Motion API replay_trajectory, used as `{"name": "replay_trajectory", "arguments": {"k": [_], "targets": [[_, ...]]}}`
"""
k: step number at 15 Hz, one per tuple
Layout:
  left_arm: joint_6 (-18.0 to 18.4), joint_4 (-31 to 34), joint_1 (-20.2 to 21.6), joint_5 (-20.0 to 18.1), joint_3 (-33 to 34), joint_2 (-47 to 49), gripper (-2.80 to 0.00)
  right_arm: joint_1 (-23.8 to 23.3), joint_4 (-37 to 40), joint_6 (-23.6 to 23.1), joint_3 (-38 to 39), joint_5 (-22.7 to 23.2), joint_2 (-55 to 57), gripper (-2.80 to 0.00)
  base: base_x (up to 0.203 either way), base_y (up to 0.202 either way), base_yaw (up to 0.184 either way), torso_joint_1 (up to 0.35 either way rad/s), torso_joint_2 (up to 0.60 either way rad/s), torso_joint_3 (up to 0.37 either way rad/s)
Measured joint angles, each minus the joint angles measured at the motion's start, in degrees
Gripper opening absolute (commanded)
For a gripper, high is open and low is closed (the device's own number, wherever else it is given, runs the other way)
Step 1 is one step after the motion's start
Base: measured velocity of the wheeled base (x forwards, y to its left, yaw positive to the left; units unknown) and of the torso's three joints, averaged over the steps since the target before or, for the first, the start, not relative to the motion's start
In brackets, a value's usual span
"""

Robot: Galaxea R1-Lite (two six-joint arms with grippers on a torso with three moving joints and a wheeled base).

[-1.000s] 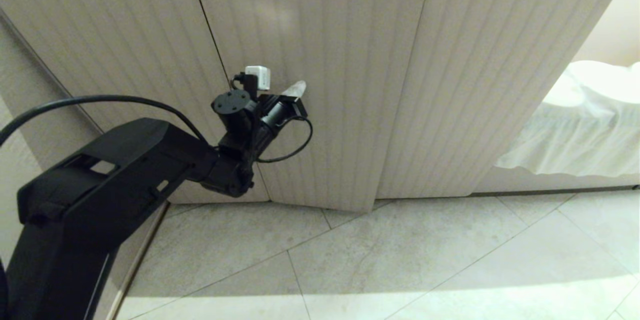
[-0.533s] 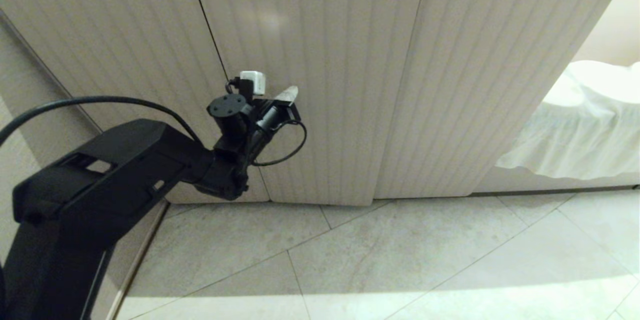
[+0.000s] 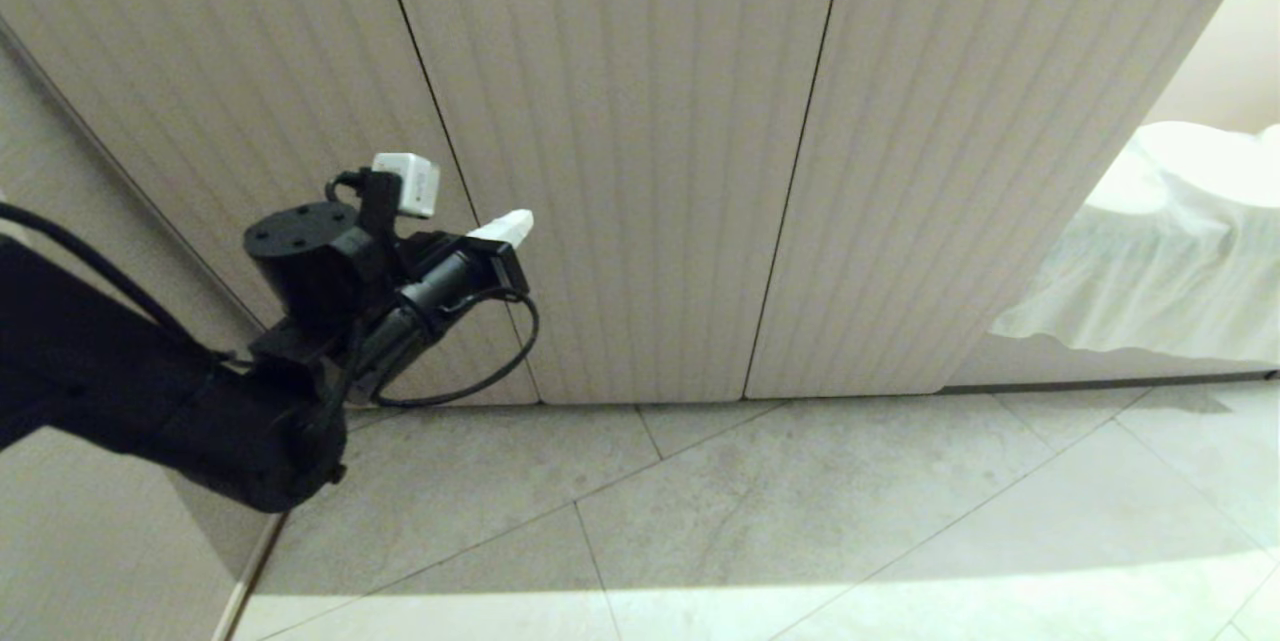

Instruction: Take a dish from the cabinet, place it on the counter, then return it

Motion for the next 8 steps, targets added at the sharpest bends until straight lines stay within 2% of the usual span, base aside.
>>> {"name": "replay_trajectory", "arguments": {"k": [4, 8], "targets": [[6.3, 1.5, 1.0, 1.9, 7.9, -10.2, -2.8, 0.0, 0.0, 0.0, 0.0, 0.0, 0.0, -2.8, 0.0, 0.0, 0.0, 0.0, 0.0, 0.0], [10.7, 1.8, 2.7, 6.4, 15.0, -17.5, -2.8, 0.0, 0.0, 0.0, 0.0, 0.0, 0.0, -2.8, 0.0, 0.0, 0.0, 0.0, 0.0, 0.0]]}}
